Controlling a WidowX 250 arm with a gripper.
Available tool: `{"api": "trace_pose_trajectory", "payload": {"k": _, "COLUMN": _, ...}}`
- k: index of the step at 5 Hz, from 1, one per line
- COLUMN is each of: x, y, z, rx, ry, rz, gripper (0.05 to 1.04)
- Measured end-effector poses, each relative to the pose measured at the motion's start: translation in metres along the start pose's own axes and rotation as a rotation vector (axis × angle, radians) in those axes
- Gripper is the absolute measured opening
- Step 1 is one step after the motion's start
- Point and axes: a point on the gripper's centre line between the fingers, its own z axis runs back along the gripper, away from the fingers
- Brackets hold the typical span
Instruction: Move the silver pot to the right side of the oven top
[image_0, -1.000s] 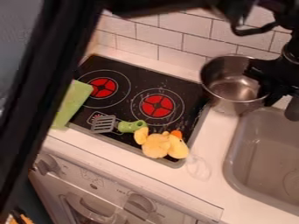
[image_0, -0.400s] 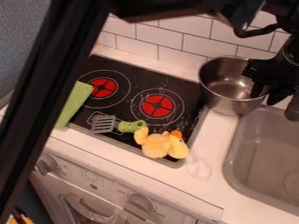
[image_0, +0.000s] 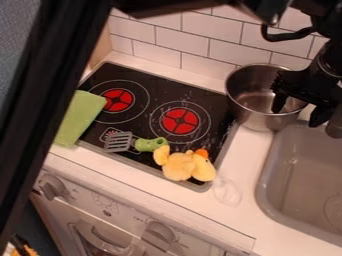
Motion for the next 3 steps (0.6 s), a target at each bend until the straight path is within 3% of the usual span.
{"api": "trace_pose_trajectory", "payload": {"k": 1, "x": 0.004, "y": 0.008, "z": 0.012, "rx": -0.023, "ry": -0.007, "rz": 0.028, "gripper": 1.0}}
{"api": "trace_pose_trajectory", "payload": {"k": 2, "x": 0.01, "y": 0.017, "z": 0.024, "rx": -0.083, "ry": 0.002, "rz": 0.089, "gripper": 1.001}}
{"api": "trace_pose_trajectory", "payload": {"k": 3, "x": 0.017, "y": 0.028, "z": 0.041, "rx": -0.103, "ry": -0.022, "rz": 0.126, "gripper": 1.0}}
